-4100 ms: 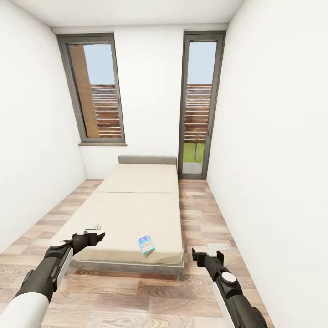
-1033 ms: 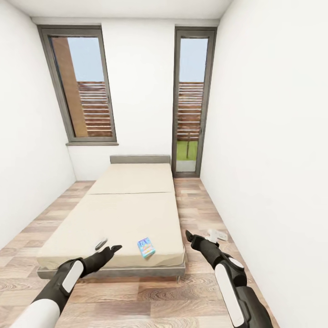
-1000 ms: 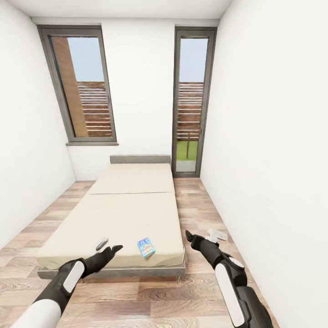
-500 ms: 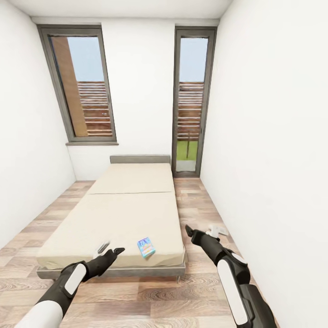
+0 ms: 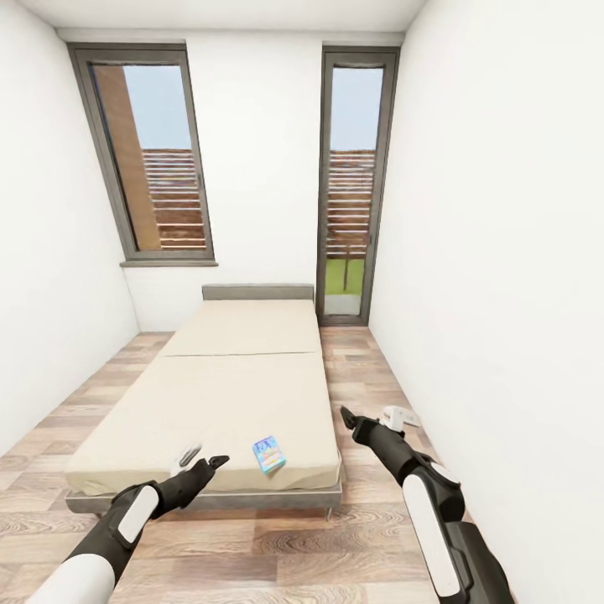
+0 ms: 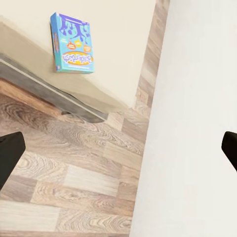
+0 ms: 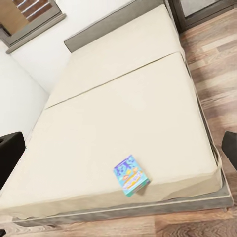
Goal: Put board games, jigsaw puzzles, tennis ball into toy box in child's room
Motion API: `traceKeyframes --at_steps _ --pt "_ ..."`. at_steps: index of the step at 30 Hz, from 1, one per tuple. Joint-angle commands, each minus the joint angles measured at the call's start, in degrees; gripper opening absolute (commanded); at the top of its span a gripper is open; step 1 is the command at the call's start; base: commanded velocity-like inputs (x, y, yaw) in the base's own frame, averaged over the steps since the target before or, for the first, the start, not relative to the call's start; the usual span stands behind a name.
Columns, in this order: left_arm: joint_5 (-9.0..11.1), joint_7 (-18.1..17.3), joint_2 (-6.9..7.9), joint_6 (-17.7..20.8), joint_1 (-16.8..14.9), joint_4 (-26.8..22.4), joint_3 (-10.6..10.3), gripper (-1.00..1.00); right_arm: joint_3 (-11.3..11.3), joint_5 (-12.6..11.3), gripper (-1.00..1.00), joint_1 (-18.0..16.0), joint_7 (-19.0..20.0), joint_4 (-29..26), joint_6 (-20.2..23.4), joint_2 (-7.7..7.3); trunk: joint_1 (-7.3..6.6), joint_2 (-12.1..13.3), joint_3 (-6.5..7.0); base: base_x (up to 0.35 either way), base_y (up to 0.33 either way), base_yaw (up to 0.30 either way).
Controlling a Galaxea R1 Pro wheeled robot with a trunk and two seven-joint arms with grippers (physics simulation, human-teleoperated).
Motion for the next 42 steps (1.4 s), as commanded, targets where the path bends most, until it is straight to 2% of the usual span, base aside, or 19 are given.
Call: traceKeyframes --at_steps 1,6,13,19,24,25,27,29,31,33,35,37,42 --pt "0.2 -0.1 -0.17 0.4 -0.1 0.0 0.3 1.0 0.0 -0.4 1.0 0.0 0.1 -0.4 0.2 0.02 0.24 -0.5 -0.28 0.0 0.0 0.0" --pt "0.3 -0.1 -0.58 0.7 -0.6 -0.3 0.3 1.0 -0.1 -0.3 1.0 0.0 0.5 -1.1 0.3 -0.01 1.34 -2.5 -1.18 0.0 0.0 0.0" --pt "0.9 -0.1 -0.87 0.3 -3.6 -0.2 0.5 1.0 -0.3 -0.3 1.0 -0.1 0.5 -1.3 0.6 -0.03 2.88 -5.3 -2.43 0.0 0.0 0.0" --pt "3.4 -0.2 -3.11 -1.9 -4.0 0.3 0.8 1.0 -0.7 -0.4 1.0 -0.1 0.6 -1.4 0.6 -0.09 4.19 -7.7 -3.51 0.0 0.0 0.0" --pt "4.0 -0.2 -3.29 -4.1 -4.1 2.9 1.7 1.0 -4.0 -0.6 1.0 -0.1 1.0 -1.5 0.7 -0.1 5.29 -9.7 -4.41 0.0 0.0 0.0" --pt "4.0 -0.2 -3.23 -4.7 -4.1 3.6 2.3 1.0 -5.3 -1.1 1.0 -0.1 1.6 -1.6 0.7 -0.1 5.51 -10.1 -4.59 0.0 0.0 0.0" --pt "4.1 -0.2 -3.19 -5.1 -4.1 4.2 3.1 1.0 -6.5 -2.1 1.0 0.0 2.7 -1.5 0.9 -0.12 5.95 -10.9 -4.95 0.0 0.0 0.0" --pt "4.1 -0.2 -3.19 -5.5 -4.1 4.8 4.6 1.0 -8.1 -4.5 1.0 0.0 5.4 -1.5 1.4 -0.29 6.39 -11.7 -5.31 0.0 0.0 0.0" --pt "4.0 -0.2 -3.29 -5.7 -4.1 5.1 6.3 1.0 -9.6 -8.1 1.0 0.0 10.4 -1.3 2.8 -1.53 6.83 -12.5 -5.67 0.0 0.0 0.0" --pt "4.0 -0.2 -3.28 -5.8 -4.1 5.3 7.1 1.0 -10.3 -11.1 1.0 0.0 15.2 -1.0 4.1 -3.74 7.27 -13.3 -6.03 0.0 0.0 0.0" --pt "4.1 -0.4 -3.25 -5.8 -4.1 5.4 7.4 1.0 -10.6 -12.4 1.0 0.0 17.7 -0.9 4.6 -5.11 7.71 -14.1 -6.38 0.0 0.0 0.0" --pt "4.1 -0.7 -3.27 -5.6 -4.1 5.4 7.6 1.0 -10.8 -13.1 1.0 0.0 19.0 -0.8 4.8 -5.84 8.15 -14.9 -6.74 0.0 0.0 0.0" --pt "4.2 -1.1 -3.22 -5.4 -4.1 5.5 7.7 1.0 -10.9 -13.8 1.0 0.0 20.3 -0.7 4.9 -6.5 9.25 -16.9 -7.64 0.0 0.0 0.0"
